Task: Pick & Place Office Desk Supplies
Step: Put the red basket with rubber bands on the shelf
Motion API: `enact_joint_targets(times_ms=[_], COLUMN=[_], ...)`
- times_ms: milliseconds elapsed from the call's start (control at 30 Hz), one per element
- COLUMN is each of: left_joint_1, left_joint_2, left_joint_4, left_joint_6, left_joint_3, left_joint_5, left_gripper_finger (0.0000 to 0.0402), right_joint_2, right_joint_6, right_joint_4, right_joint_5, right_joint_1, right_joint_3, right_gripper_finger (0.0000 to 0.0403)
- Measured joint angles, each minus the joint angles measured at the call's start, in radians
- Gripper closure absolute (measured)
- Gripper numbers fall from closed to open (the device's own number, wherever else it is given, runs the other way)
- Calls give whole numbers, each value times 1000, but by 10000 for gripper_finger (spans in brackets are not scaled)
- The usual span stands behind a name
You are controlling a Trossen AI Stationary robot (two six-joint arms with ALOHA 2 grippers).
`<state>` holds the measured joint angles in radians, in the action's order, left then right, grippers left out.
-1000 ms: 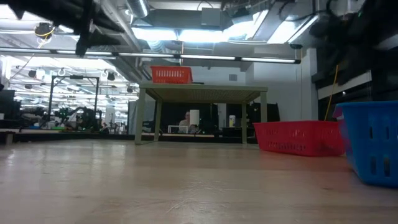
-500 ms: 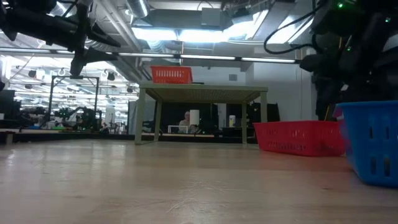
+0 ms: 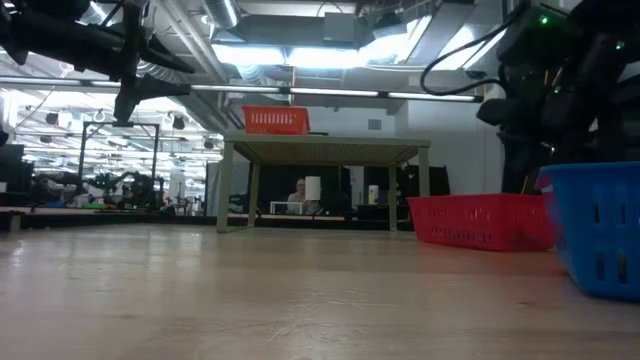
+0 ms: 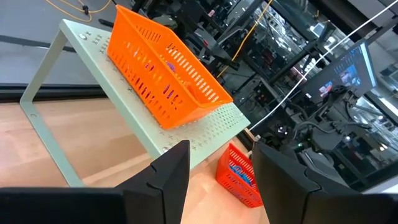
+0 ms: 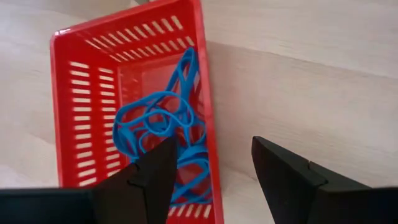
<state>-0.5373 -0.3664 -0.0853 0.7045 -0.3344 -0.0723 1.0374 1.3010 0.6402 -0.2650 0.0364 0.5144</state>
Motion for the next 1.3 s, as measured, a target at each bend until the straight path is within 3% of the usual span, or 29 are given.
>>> enact_joint_targets(times_ms=[700, 867, 1100, 1300], left_joint_1=[0, 0, 0, 0], left_joint_2=[0, 0, 0, 0], left_joint_4=[-60, -61, -61, -61], left_joint_6=[-1, -1, -2, -4], left_joint_3=[0, 0, 0, 0], left_joint_5=[0, -6, -6, -7], left_gripper_finger=[233, 233, 233, 233], right_joint_2=[141, 149, 149, 148], right_joint_6=[19, 25, 26, 23], right_joint_4=[-49, -68, -73, -80], right_joint_5=[-3, -3, 47, 76], right_joint_1=[0, 0, 0, 0], right_joint_3=[-10, -10, -10, -3], right_gripper_finger=[202, 253, 381, 392])
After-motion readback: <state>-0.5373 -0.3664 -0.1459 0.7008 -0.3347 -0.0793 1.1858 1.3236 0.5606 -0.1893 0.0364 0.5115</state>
